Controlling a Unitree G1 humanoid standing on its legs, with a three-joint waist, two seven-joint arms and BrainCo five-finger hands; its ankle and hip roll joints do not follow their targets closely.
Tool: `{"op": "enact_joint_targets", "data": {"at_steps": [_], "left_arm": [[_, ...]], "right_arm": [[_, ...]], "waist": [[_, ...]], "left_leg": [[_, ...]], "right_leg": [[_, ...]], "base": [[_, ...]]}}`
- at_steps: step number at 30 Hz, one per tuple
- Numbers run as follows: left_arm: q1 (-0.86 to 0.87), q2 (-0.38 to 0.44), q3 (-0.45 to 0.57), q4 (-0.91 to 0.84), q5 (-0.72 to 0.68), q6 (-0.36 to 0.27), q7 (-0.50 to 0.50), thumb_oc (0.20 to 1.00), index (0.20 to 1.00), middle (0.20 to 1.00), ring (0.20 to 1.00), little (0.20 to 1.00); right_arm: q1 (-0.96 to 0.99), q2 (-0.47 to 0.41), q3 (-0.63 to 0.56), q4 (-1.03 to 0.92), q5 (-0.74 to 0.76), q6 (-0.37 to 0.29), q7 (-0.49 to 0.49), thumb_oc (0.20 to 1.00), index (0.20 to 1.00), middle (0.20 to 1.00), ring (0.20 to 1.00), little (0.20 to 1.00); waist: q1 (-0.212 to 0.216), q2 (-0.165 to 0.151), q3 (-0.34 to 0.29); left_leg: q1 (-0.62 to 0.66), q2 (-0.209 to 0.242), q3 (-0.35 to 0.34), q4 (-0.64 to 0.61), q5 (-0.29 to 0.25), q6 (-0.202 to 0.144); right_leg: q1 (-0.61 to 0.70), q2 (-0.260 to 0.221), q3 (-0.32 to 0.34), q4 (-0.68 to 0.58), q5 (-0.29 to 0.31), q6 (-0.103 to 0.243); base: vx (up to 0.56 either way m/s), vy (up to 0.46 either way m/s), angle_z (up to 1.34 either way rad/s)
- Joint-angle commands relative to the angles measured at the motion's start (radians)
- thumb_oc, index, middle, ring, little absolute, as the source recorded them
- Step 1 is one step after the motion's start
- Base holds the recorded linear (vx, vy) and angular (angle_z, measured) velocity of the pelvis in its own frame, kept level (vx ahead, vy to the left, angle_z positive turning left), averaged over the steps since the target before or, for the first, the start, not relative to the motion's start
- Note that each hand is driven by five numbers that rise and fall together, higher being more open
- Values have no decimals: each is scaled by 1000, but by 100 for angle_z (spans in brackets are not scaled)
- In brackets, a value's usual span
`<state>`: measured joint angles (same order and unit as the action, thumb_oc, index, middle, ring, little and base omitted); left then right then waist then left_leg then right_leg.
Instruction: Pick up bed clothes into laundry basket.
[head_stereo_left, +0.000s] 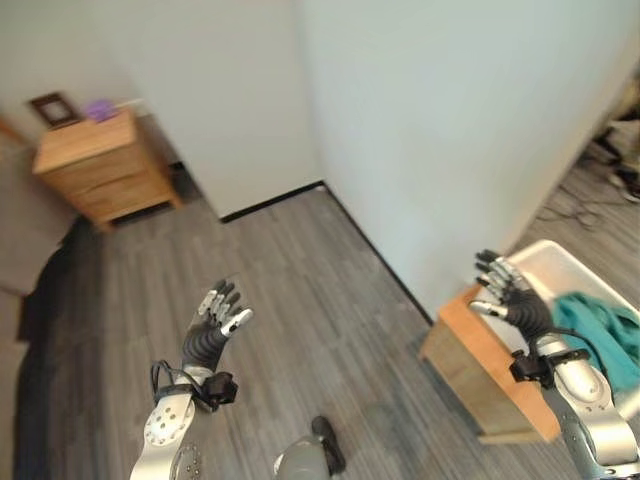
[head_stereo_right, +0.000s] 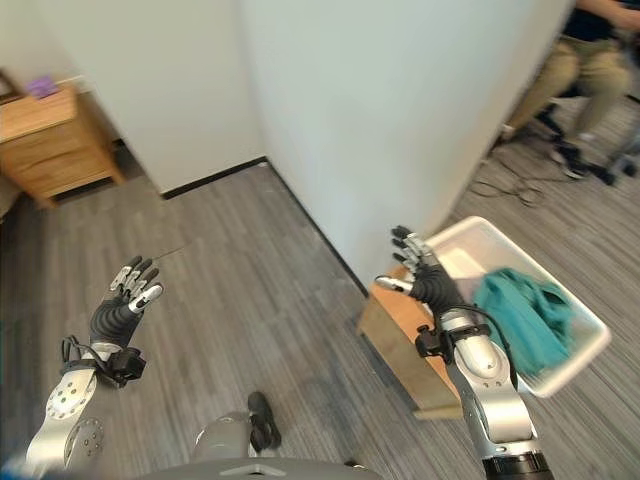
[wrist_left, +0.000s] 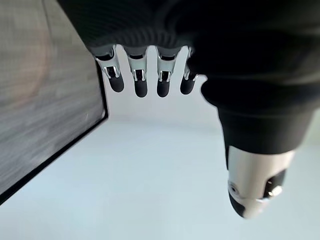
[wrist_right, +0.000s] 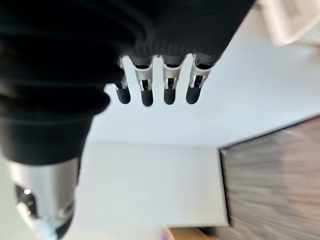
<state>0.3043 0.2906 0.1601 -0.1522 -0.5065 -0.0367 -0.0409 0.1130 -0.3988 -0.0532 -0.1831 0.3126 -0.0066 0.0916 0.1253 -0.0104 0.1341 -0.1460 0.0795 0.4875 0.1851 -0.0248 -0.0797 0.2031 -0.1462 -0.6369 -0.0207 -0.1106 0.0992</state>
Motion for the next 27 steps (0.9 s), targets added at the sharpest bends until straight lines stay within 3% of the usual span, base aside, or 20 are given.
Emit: {"op": "enact_joint_targets", "data": {"at_steps": [1,2,3,4,6,8,10,11,12,13,14,15,16,18,19,23,24,25,27], "left_arm": [[-65,68,44,-22,52,-41,61,1000,1000,1000,1000,1000],[-68,76,42,-32,62,-41,65,1000,1000,1000,1000,1000],[-67,75,44,-34,63,-40,66,1000,1000,1000,1000,1000],[-73,84,40,-32,69,-50,75,1000,1000,1000,1000,1000],[-82,92,31,-42,77,-52,75,1000,1000,1000,1000,1000],[-90,99,16,-55,79,-58,63,1000,1000,1000,1000,1000],[-97,104,-1,-57,75,-63,59,1000,1000,1000,1000,1000],[-114,108,-25,-49,81,-72,58,1000,1000,1000,1000,1000],[-124,115,-40,-44,78,-74,55,1000,1000,1000,1000,1000],[-143,122,-62,-39,79,-77,55,1000,1000,1000,1000,1000],[-155,117,-82,-26,73,-87,58,1000,1000,1000,1000,1000],[-157,117,-88,-26,77,-82,50,1000,1000,1000,1000,1000],[-150,108,-86,-27,73,-79,45,1000,1000,1000,1000,1000],[-144,98,-82,-30,73,-76,42,1000,1000,1000,1000,1000],[-134,89,-81,-38,52,-74,44,1000,1000,1000,1000,1000],[-111,81,-76,-42,53,-68,46,1000,1000,1000,1000,1000],[-118,72,-90,-28,63,-67,55,1000,1000,1000,1000,1000],[-118,72,-90,-27,63,-66,55,1000,1000,1000,1000,1000],[-122,73,-100,-17,70,-63,57,1000,1000,1000,1000,1000]], "right_arm": [[-32,2,36,39,-27,-46,-15,1000,1000,1000,1000,1000],[-33,13,42,35,-27,-43,-13,1000,1000,1000,1000,1000],[-34,14,43,34,-27,-43,-14,1000,1000,1000,1000,1000],[-38,28,68,32,-17,-42,12,1000,1000,1000,1000,1000],[-37,24,65,37,-26,-38,13,1000,1000,1000,1000,1000],[-29,19,60,41,-17,-40,16,1000,1000,1000,1000,1000],[-22,15,46,43,-2,-44,17,1000,1000,1000,1000,1000],[-22,11,36,54,10,-49,21,1000,1000,1000,1000,1000],[-15,4,32,57,14,-48,14,1000,1000,1000,1000,1000],[-3,6,22,52,22,-49,19,1000,1000,1000,1000,1000],[22,-2,15,54,23,-51,23,1000,1000,1000,1000,1000],[29,-9,11,48,26,-50,22,1000,1000,1000,1000,1000],[31,-12,3,35,39,-46,30,1000,1000,1000,1000,1000],[30,-15,-2,34,44,-48,34,1000,1000,1000,1000,1000],[20,-25,-15,43,51,-51,29,1000,1000,1000,1000,1000],[5,-51,-16,45,64,-54,27,1000,1000,1000,1000,1000],[11,-73,-23,45,64,-61,21,1000,1000,1000,1000,1000],[11,-72,-23,46,64,-61,21,1000,1000,1000,1000,1000],[32,-80,-35,46,51,-66,9,1000,1000,1000,1000,1000]], "waist": [[8,9,-44],[-5,15,-36],[-8,11,-32],[-40,33,0],[-53,49,10],[-61,52,13],[-85,45,11],[-114,41,6],[-123,34,8],[-140,26,10],[-142,11,7],[-129,-1,6],[-120,-13,-3],[-118,-21,-9],[-102,-24,-17],[-85,-32,-16],[-85,-52,0],[-87,-52,-4],[-103,-64,8]], "left_leg": [[112,-75,-106,-127,-35,128],[146,-89,-128,-144,-46,144],[151,-100,-130,-150,-47,151],[186,-101,-183,-182,-20,175],[209,-98,-272,-194,-22,170],[215,-93,-363,-182,-30,147],[222,-98,-449,-175,-47,125],[222,-110,-536,-167,-52,121],[221,-120,-583,-170,-52,116],[222,-132,-658,-169,-52,117],[222,-140,-719,-170,-52,111],[218,-144,-756,-162,-57,104],[212,-141,-780,-150,-60,95],[206,-139,-804,-147,-59,91],[195,-123,-863,-133,-52,79],[173,-93,-921,-112,-37,52],[127,-65,-834,-76,-5,31],[129,-64,-835,-79,-11,33],[113,-28,-663,-64,-5,34]], "right_leg": [[-100,-134,53,440,70,46],[-132,-152,84,542,121,58],[-138,-166,89,562,120,69],[-259,-163,208,730,175,62],[-339,-121,338,724,138,42],[-384,-98,449,587,107,18],[-372,-68,564,380,99,27],[-363,-8,729,238,102,36],[-363,19,808,207,105,44],[-361,63,944,178,107,59],[-360,96,1009,163,105,63],[-348,102,1025,171,122,70],[-330,82,966,146,115,54],[-316,71,939,128,125,50],[-303,90,933,131,120,32],[-264,102,863,104,102,0],[-227,85,758,83,99,-14],[-223,84,754,79,93,-15],[-203,66,681,74,96,-14]], "base": [[290,306,104],[183,257,132],[83,122,135],[42,42,123],[116,-89,151],[194,-245,123],[306,-266,120],[318,-178,172],[307,-179,186],[233,-173,201],[190,-283,222],[152,-301,269],[106,-329,206],[104,-269,122],[117,-338,110],[64,-315,100],[18,-361,50],[-15,-339,139],[-67,-179,175]]}}
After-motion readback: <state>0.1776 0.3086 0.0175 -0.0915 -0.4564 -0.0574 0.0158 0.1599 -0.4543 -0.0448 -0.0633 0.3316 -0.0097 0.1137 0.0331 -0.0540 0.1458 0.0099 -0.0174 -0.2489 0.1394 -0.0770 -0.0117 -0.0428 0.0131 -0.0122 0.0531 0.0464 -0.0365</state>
